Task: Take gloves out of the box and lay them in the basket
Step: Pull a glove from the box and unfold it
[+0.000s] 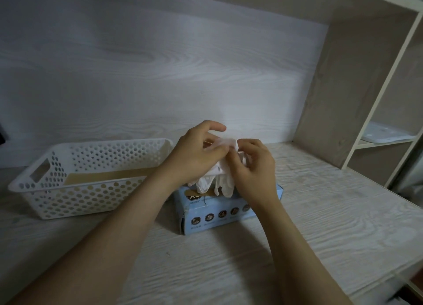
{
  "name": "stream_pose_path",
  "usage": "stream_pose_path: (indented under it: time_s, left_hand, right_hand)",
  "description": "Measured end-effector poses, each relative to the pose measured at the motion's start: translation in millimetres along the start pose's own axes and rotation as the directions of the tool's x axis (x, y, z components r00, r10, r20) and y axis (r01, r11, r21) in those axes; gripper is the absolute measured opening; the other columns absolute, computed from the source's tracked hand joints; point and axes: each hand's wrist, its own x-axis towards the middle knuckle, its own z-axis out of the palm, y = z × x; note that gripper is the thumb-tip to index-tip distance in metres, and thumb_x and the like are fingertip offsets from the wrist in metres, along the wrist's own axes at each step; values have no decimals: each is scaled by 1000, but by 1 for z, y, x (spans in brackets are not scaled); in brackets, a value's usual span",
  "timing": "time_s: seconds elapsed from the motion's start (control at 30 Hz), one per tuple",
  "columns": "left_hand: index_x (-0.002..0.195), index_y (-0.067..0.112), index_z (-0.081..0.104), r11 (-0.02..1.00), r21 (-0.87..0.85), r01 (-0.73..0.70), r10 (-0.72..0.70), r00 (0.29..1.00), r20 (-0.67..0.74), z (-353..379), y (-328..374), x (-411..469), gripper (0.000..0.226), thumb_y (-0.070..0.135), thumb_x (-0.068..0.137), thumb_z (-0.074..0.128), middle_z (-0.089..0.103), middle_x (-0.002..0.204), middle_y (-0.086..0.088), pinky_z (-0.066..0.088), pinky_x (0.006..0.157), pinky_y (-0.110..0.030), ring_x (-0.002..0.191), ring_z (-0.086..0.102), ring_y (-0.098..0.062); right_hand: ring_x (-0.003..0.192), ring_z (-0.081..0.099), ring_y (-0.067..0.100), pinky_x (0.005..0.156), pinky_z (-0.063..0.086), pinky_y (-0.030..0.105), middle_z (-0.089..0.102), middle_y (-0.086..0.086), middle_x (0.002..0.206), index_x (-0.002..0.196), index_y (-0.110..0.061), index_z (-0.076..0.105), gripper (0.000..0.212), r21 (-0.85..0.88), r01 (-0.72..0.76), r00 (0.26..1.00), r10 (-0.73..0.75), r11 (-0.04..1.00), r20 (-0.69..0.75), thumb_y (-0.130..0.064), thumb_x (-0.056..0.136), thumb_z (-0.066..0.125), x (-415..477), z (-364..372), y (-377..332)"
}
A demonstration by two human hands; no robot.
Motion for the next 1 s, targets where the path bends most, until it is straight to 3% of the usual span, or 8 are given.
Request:
stream_pose_path:
  time_s: [0.13, 0.3, 0.43, 0.53, 0.67, 0.73, 0.87, 1.0]
  left_hand:
    - [119, 40, 65, 998, 58, 33, -39, 994, 104, 1, -2, -4, 47, 44, 74, 78, 73, 112, 16, 61, 92, -40, 104, 70, -3]
    - [103, 30, 65, 981, 173, 92, -111, 989, 98, 15, -6, -7, 37, 55, 81, 80, 73, 97, 10, 61, 82, -43, 90, 70, -11]
    - [116, 32, 59, 973, 191, 127, -144, 987, 78, 22, -1, -11, 44, 50, 82, 80, 72, 101, 12, 54, 67, -24, 89, 70, -6]
    - [128, 41, 53, 982, 147, 122, -136, 987, 90, 25, 1, -12, 56, 33, 80, 82, 74, 99, 12, 49, 58, -13, 81, 71, -3]
    - [127, 34, 56, 979, 176, 108, -119, 992, 52, 24, 0, -10, 57, 27, 76, 82, 70, 98, 11, 50, 66, -24, 88, 67, -10]
    - [127, 35, 57, 983, 157, 93, -101, 994, 44, 23, -2, -10, 58, 30, 75, 82, 69, 104, 14, 52, 74, -27, 96, 66, -10]
    - [125, 39, 55, 992, -1, 126, -126, 992, 26, 18, 1, -7, 60, 41, 71, 82, 68, 116, 14, 59, 87, -39, 104, 67, -10]
    - [106, 34, 71, 988, -108, 108, -126, 977, -172, 13, 9, -3, 16, 40, 91, 68, 73, 100, 14, 57, 84, -33, 95, 69, -5]
  right_hand:
    - [88, 76, 26, 82, 62, 47, 78, 11, 87, 86, -13, 81, 23, 345, -273, 962, 254, 898, 99, -20, 98, 63, 5, -8, -13]
    - [84, 76, 26, 78, 64, 49, 76, 20, 86, 78, -6, 79, 20, 413, -352, 934, 344, 840, 95, -10, 91, 64, 14, -6, -18]
    - [100, 75, 18, 88, 63, 44, 76, 6, 110, 88, -17, 80, 16, 379, -258, 954, 296, 889, -43, -29, 88, 69, 18, 3, -15]
    - [96, 74, 12, 82, 59, 30, 78, -1, 102, 101, -14, 77, 17, 347, -73, 976, 138, 935, -168, -15, 103, 60, 17, 7, -18]
    - [92, 72, 11, 79, 56, 24, 76, -6, 94, 106, -12, 72, 22, 241, 63, 962, 5, 968, -273, -4, 104, 52, 19, 13, -19]
    - [77, 68, 6, 67, 51, 18, 73, -6, 83, 103, -14, 70, 19, 199, 27, 956, 33, 980, -291, -8, 106, 52, 22, 15, -16]
    - [50, 51, 3, 52, 41, 24, 62, -6, 59, 96, -15, 66, 18, 174, -106, 974, 137, 979, -181, -22, 108, 54, 30, 14, -8]
    - [53, 58, 13, 50, 46, 32, 68, 2, 61, 104, -20, 66, 8, 239, -165, 982, 181, 957, -45, -26, 105, 61, 20, 11, -3]
